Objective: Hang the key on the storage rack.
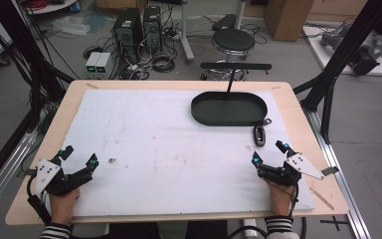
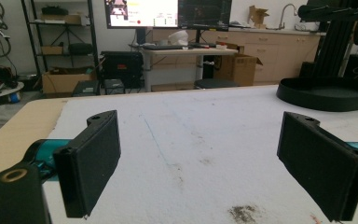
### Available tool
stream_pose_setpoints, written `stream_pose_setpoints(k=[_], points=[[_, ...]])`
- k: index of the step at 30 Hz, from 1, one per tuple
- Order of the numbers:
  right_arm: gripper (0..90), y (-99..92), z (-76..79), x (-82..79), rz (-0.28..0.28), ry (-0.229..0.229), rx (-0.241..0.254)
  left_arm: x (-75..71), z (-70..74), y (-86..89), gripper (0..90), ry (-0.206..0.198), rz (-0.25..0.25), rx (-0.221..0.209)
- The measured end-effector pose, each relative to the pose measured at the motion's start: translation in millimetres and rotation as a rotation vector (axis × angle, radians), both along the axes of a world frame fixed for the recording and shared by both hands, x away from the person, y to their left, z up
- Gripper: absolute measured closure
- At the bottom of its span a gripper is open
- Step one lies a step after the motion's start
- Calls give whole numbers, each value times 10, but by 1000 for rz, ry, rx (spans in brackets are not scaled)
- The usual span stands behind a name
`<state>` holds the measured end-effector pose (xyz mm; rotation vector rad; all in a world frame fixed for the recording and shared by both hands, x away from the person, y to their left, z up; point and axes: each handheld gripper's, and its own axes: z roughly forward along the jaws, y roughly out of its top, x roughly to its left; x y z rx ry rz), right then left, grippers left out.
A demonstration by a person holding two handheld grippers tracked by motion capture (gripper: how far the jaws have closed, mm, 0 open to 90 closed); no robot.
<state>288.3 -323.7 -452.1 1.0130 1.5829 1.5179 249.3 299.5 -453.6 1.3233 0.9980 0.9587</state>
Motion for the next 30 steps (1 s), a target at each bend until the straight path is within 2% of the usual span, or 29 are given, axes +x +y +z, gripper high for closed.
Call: stream_pose_setpoints(k=[15, 22, 25, 26, 28, 30], points=[[30, 3, 3, 1, -4, 6, 2, -5, 0, 1, 137, -3, -1, 0], [30, 18, 9, 14, -4, 4, -26, -5, 0, 0, 137, -4, -1, 1], [30, 18, 23, 44, 4, 49, -18, -3, 0, -1, 137, -5, 1, -4], [30, 18, 23, 44, 4, 49, -18, -2, 0, 1, 137, -4, 2, -4], [30, 9, 56, 82, -11, 76, -34, -2, 0, 0, 137, -3, 1, -4], [30, 4, 78, 89, -15, 75, -29, -2, 0, -1, 137, -4, 1, -5]])
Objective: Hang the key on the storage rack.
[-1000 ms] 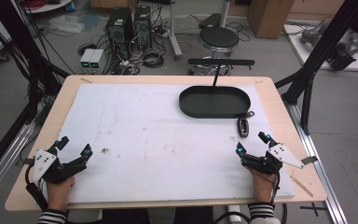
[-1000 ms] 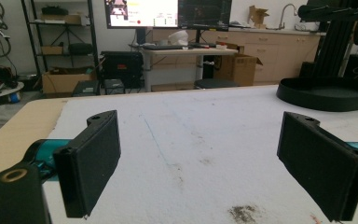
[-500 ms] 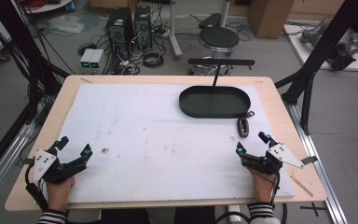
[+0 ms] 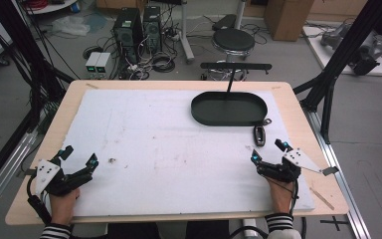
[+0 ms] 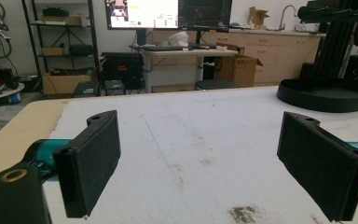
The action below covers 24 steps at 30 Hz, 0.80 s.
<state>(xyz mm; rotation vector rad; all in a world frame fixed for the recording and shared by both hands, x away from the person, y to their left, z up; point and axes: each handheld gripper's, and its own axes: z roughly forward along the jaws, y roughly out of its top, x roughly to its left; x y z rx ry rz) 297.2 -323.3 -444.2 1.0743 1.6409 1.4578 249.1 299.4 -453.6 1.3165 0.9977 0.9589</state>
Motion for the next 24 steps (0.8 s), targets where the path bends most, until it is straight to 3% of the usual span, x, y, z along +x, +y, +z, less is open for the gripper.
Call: stream_pose_setpoints(k=[2, 6, 11, 19, 20, 21, 24], points=[[30, -12, 60, 13, -12, -11, 3, -1, 0, 1, 137, -1, 0, 1], [30, -44, 201, 71, -21, 21, -19, -2, 0, 2, 137, -1, 0, 0], [30, -93, 394, 205, -34, 110, -55, 0, 0, 3, 137, 1, 0, 1], [30, -109, 567, 463, -55, 251, -110, 4, 1, 1, 137, 4, 1, 0], [30, -109, 567, 463, -55, 251, -110, 4, 1, 1, 137, 4, 1, 0], [30, -101, 600, 545, -61, 295, -137, 4, 1, 3, 137, 5, 1, 1], [30, -96, 640, 660, -78, 360, -169, 4, 1, 0, 137, 3, 1, 0]])
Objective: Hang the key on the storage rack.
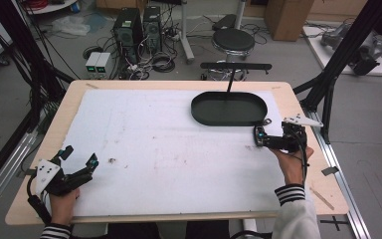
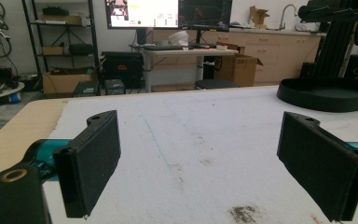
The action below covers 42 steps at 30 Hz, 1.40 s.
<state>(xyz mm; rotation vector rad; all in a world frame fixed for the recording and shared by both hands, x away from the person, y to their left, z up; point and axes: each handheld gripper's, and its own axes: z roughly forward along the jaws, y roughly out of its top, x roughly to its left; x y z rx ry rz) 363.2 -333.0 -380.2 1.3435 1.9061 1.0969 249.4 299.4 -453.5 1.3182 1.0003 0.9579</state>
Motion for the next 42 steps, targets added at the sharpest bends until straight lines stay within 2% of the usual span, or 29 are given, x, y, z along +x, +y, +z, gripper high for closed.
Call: stream_pose_setpoints(k=[1, 4, 5, 7, 14, 19, 23, 24, 25, 31, 34, 37, 39, 42], points=[[30, -1, 15, 33, -4, 13, -22, 0, 0, 0, 137, 0, 0, 0], [31, 0, 35, 129, -11, 65, -16, 0, 1, 1, 137, 2, 0, 0], [31, 0, 35, 129, -11, 65, -16, 0, 1, 1, 137, 2, 0, 0], [30, 7, 46, 219, -21, 119, -41, 1, 1, 5, 137, 4, -1, 1], [31, 52, 95, 397, -59, 230, -109, 3, 2, 5, 137, 7, 1, -1], [32, 89, 123, 523, -63, 300, -121, 2, 1, 5, 137, 5, 1, 1], [42, 111, 99, 591, -68, 346, -131, 2, 1, 4, 137, 4, 2, 0], [42, 111, 99, 591, -68, 346, -131, 3, 1, 5, 137, 3, 1, 0], [42, 117, 66, 622, -73, 372, -147, 2, 1, 5, 137, 5, 1, 1], [43, 126, -1, 683, -90, 422, -163, 4, 1, 5, 137, 6, 2, -1], [43, 151, -33, 735, -92, 471, -187, 9, 2, 4, 137, 10, 4, -1], [43, 165, -35, 762, -90, 491, -197, 8, 2, 3, 137, 9, 3, 0], [42, 193, -43, 810, -87, 524, -208, 6, 3, 4, 137, 9, 4, 2], [42, 228, -41, 853, -92, 533, -219, 6, 2, 4, 137, 9, 3, 0]])
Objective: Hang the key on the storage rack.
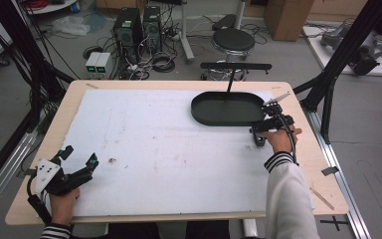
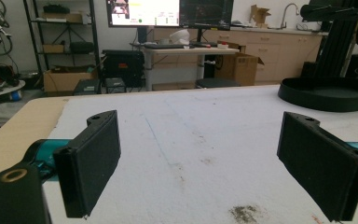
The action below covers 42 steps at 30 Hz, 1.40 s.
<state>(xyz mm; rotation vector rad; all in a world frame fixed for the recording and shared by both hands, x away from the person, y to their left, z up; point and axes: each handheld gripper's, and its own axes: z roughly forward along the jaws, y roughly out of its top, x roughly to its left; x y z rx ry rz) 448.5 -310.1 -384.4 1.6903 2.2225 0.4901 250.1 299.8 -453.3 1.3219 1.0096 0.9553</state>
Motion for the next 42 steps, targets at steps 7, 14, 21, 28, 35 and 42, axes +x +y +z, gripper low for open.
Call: stream_pose_setpoints(k=[7, 14, 21, 28, 35, 42], points=[[44, 62, -49, 71, -15, 25, -1, 3, 0, 2, 137, 2, 1, -5], [60, 74, -126, 115, -28, 83, -17, 5, 1, 3, 137, 6, 1, -4], [169, 89, -164, 134, -29, 115, -21, 5, 1, 4, 137, 5, 1, -3], [248, 89, -205, 151, -62, 154, -28, 5, 1, 5, 137, 5, 1, -3], [307, 98, -221, 160, -73, 173, -50, 6, 1, 4, 137, 5, 2, -5], [395, 117, -252, 174, -82, 209, -40, 3, 1, 4, 137, 4, 1, -3]])
